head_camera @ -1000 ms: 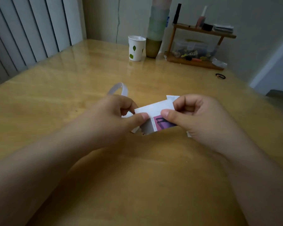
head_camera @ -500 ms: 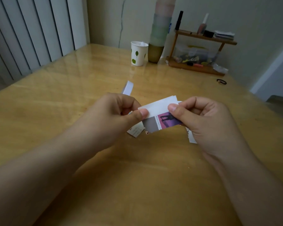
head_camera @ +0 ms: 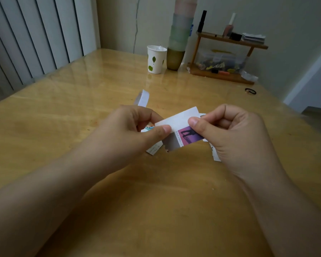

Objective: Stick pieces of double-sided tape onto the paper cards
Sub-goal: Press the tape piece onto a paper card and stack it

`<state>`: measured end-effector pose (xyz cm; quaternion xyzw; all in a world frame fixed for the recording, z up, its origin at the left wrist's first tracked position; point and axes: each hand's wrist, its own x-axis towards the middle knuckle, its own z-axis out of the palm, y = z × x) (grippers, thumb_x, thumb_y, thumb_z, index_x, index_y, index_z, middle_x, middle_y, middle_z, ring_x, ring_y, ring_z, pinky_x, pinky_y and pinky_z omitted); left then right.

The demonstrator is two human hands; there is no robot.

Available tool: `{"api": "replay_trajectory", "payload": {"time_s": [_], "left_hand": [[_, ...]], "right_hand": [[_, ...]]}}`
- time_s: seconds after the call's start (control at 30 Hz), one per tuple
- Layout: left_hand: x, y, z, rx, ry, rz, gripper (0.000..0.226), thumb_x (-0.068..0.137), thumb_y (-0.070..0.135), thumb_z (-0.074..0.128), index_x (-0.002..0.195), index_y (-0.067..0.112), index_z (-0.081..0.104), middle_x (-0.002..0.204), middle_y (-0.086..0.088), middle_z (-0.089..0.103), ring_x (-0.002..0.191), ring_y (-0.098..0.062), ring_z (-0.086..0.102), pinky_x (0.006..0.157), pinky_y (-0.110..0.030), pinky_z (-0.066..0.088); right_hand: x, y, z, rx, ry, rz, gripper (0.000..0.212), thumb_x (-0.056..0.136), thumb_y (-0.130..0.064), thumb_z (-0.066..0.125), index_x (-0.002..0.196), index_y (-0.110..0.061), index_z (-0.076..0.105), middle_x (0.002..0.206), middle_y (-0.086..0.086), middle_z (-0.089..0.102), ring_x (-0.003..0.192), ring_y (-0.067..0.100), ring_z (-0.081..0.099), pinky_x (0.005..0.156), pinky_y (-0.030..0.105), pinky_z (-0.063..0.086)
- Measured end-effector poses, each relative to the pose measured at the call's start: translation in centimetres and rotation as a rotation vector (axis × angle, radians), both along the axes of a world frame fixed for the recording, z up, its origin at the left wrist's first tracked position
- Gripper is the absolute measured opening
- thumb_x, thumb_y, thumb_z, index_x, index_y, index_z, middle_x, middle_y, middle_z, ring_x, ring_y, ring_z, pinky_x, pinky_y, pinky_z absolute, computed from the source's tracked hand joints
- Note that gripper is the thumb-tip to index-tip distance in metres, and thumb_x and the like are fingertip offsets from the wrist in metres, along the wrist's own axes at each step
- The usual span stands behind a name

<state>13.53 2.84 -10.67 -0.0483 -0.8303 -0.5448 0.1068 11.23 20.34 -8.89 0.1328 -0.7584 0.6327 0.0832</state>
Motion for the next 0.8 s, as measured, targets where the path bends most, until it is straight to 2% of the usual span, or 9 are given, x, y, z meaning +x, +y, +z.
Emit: {"api": "replay_trajectory", "payload": {"time_s": [0.1, 0.23, 0.4, 0.57, 0.7, 0.8], "left_hand": [[0.06, 0.09, 0.05, -0.059, 0.050, -0.002, 0.011, 0.079, 0.038, 0.064, 0.073, 0.029, 0.069, 0.050, 0.008, 0.041, 0.047, -0.006, 0.035, 0.045, -0.016, 0.026], [0.13, 0.01, 0.12, -0.100, 0.078, 0.002, 0.009, 0.081, 0.035, 0.063, 0.074, 0.033, 0.068, 0.053, 0.009, 0.043, 0.051, -0.006, 0.039, 0.048, -0.017, 0.030], [0.16, 0.06, 0.11, -0.070, 0.077, 0.002, 0.011, 0.081, 0.036, 0.063, 0.074, 0.029, 0.069, 0.054, 0.005, 0.042, 0.051, -0.006, 0.037, 0.048, -0.018, 0.028], [0.19, 0.20, 0.17, -0.030, 0.056, 0.019, 0.020, 0.081, 0.036, 0.064, 0.067, 0.022, 0.067, 0.047, 0.008, 0.038, 0.046, -0.006, 0.033, 0.043, -0.015, 0.025], [0.18, 0.29, 0.24, 0.019, 0.018, 0.033, 0.029, 0.081, 0.031, 0.066, 0.060, 0.012, 0.062, 0.040, 0.010, 0.042, 0.035, -0.004, 0.033, 0.036, -0.010, 0.024], [0.31, 0.22, 0.45, 0.092, -0.023, -0.001, 0.029, 0.082, 0.031, 0.065, 0.062, 0.010, 0.064, 0.047, 0.003, 0.047, 0.036, -0.002, 0.031, 0.036, -0.011, 0.024]], "right_hand": [[0.02, -0.09, -0.18, -0.005, 0.028, 0.017, 0.023, 0.073, -0.008, 0.078, 0.059, -0.015, 0.061, 0.066, 0.005, 0.071, 0.059, 0.012, 0.065, 0.060, 0.023, 0.053], [-0.02, -0.19, -0.30, -0.005, 0.030, 0.020, 0.024, 0.072, -0.008, 0.078, 0.058, -0.016, 0.060, 0.063, 0.005, 0.070, 0.058, 0.012, 0.065, 0.058, 0.020, 0.051], [0.09, -0.21, -0.24, -0.008, 0.017, 0.008, 0.024, 0.073, -0.010, 0.078, 0.059, -0.016, 0.060, 0.065, 0.007, 0.071, 0.059, 0.015, 0.066, 0.061, 0.027, 0.053], [-0.09, -0.19, -0.10, -0.034, -0.004, 0.014, 0.029, 0.075, -0.007, 0.076, 0.080, -0.017, 0.049, 0.067, 0.006, 0.071, 0.064, 0.017, 0.070, 0.073, 0.035, 0.055], [-0.16, -0.12, -0.11, 0.002, -0.001, 0.059, 0.025, 0.079, -0.008, 0.073, 0.089, -0.018, 0.053, 0.066, -0.002, 0.072, 0.068, 0.013, 0.070, 0.077, 0.031, 0.051], [-0.06, 0.07, 0.04, -0.008, -0.035, 0.080, 0.020, 0.080, -0.009, 0.071, 0.091, -0.017, 0.057, 0.064, -0.001, 0.071, 0.068, 0.012, 0.070, 0.079, 0.032, 0.051]]}}
